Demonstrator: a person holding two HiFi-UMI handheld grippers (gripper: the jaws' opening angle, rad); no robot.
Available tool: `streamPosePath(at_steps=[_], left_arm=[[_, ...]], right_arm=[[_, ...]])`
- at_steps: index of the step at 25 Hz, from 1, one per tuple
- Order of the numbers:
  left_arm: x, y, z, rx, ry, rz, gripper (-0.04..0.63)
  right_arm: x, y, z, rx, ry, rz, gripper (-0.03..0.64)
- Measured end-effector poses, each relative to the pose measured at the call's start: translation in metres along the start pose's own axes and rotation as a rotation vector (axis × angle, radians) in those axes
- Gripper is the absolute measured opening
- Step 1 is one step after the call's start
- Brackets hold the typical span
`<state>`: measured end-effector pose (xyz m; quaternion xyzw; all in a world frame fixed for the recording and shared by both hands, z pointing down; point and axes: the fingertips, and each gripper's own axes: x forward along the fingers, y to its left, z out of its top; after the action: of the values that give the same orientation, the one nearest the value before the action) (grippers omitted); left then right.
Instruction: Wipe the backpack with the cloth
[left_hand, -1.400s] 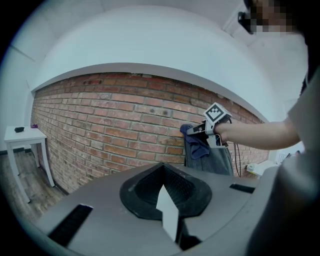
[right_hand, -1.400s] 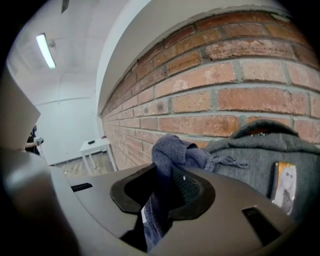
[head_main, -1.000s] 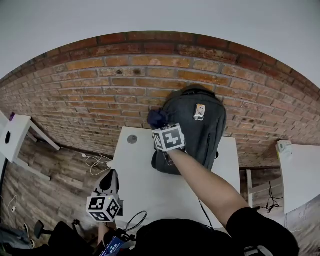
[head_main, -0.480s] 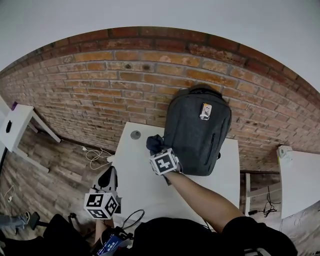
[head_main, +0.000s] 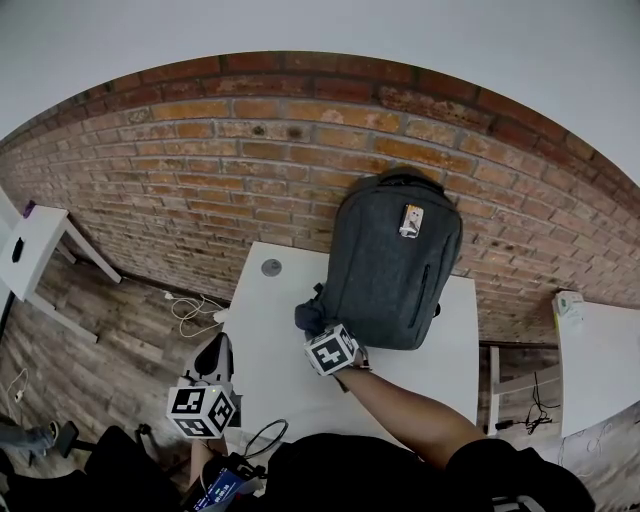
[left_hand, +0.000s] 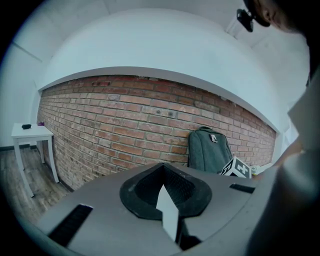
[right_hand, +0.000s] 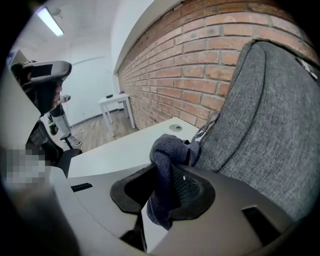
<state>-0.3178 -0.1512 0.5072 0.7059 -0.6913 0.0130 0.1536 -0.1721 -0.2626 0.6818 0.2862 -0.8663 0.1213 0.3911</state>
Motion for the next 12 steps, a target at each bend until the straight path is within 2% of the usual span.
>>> streamPosePath(at_steps=[7, 12], left_arm=[[0.010, -0.010, 0.005, 0.010, -0.007, -0.032, -0.006], [0.022, -0.020, 0.007, 0.022, 0.000, -0.068, -0.006]], right_arm=[[-0.029, -0.022, -0.001, 0.102, -0.115, 0.002, 0.087], [-0.057, -0.046, -0.022, 0.161, -0.160, -0.047, 0.086]])
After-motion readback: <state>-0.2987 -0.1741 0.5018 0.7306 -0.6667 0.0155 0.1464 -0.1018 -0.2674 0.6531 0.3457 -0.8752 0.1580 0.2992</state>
